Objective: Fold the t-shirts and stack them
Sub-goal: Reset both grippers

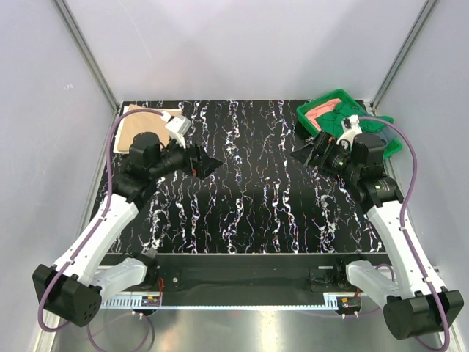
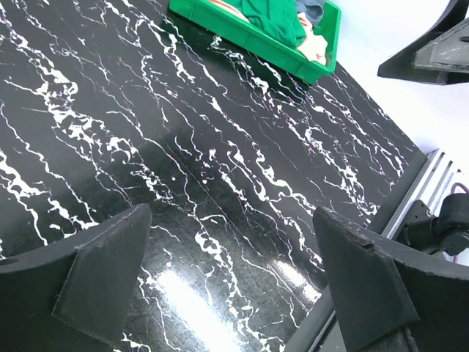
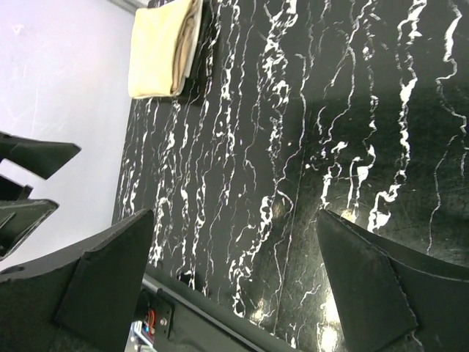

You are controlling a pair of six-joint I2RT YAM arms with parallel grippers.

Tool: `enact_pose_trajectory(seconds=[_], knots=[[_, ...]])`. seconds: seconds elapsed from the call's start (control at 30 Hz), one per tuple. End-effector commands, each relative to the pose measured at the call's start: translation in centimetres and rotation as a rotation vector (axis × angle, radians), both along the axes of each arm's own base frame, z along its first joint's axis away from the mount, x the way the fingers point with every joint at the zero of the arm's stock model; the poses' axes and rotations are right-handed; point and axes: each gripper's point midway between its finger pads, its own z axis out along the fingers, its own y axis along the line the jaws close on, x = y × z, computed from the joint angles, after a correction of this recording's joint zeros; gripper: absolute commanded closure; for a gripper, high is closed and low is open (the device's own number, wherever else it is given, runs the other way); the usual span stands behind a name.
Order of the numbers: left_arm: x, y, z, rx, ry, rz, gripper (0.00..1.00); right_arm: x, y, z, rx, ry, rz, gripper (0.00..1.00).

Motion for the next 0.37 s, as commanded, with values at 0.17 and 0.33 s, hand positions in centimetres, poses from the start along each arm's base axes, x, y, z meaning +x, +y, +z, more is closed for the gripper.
enact_pose_trajectory(seconds=[0.17,0.33], knots=[[0.6,1.1,3.3,-0.005,-0.156,0.059,0.01,0.6,-1.2,1.0,-0.013,-0.051,-0.079,0.00],[0.8,1.3,3.1,0.015,-0.156,0.068,0.01,0.4,-1.3,2.1,-0.007,-0.084,-0.085,0.00]])
